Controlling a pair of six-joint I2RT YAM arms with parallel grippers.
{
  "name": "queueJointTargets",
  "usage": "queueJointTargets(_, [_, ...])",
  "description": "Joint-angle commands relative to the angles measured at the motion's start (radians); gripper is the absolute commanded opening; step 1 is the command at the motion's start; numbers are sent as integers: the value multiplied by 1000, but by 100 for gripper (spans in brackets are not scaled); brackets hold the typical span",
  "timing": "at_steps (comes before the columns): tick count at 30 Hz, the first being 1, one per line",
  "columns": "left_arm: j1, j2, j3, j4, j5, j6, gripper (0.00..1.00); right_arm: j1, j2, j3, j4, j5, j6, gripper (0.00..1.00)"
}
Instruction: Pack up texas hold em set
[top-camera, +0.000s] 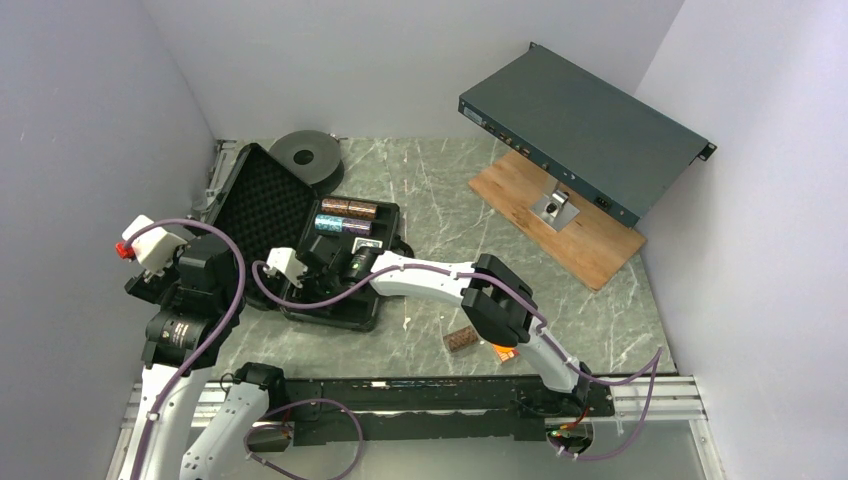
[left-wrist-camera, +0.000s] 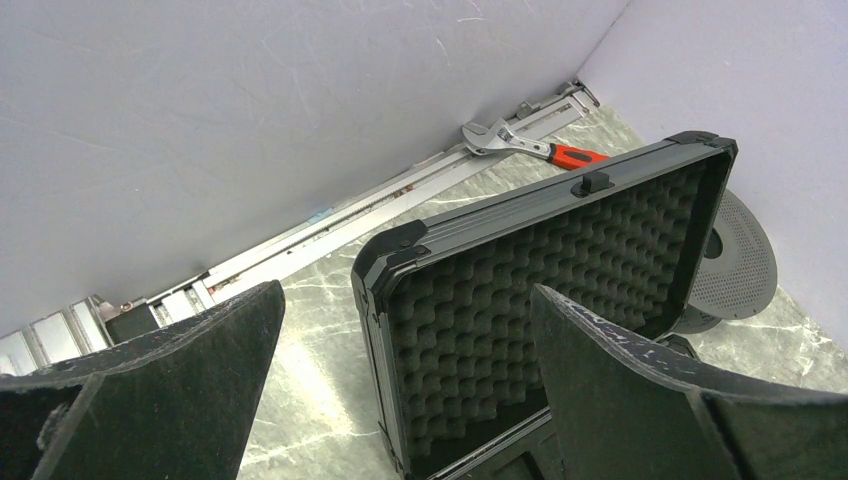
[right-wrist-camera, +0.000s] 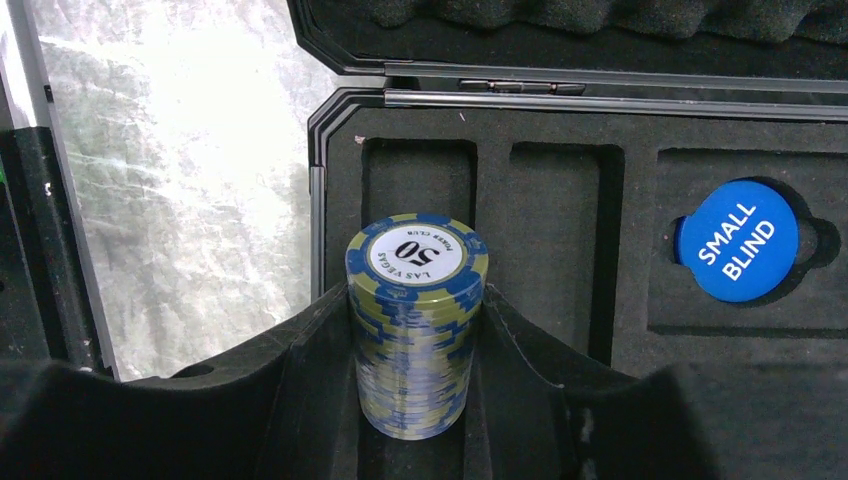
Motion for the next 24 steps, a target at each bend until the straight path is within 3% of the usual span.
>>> queueJointTargets(1, [-4,2,-1,27,-19,8,100,-2,-41,42,69,2,12,54])
queueJointTargets(6, [-4,1,3,8,-46,-14,100,-1,-65,17,90,16,24,68])
queueJointTargets(15, [-5,-1,-5,25,-36,3,100,-5,-156,-84,147,85,78,68])
queueJointTargets(19, [-4,-6,-12,33,-34,11,100,-7,-184,-144,154,101,123,64])
queueJointTargets(24, [-4,-6,-16,41,-29,17,100,-10,-249,-266,187,102,162,46])
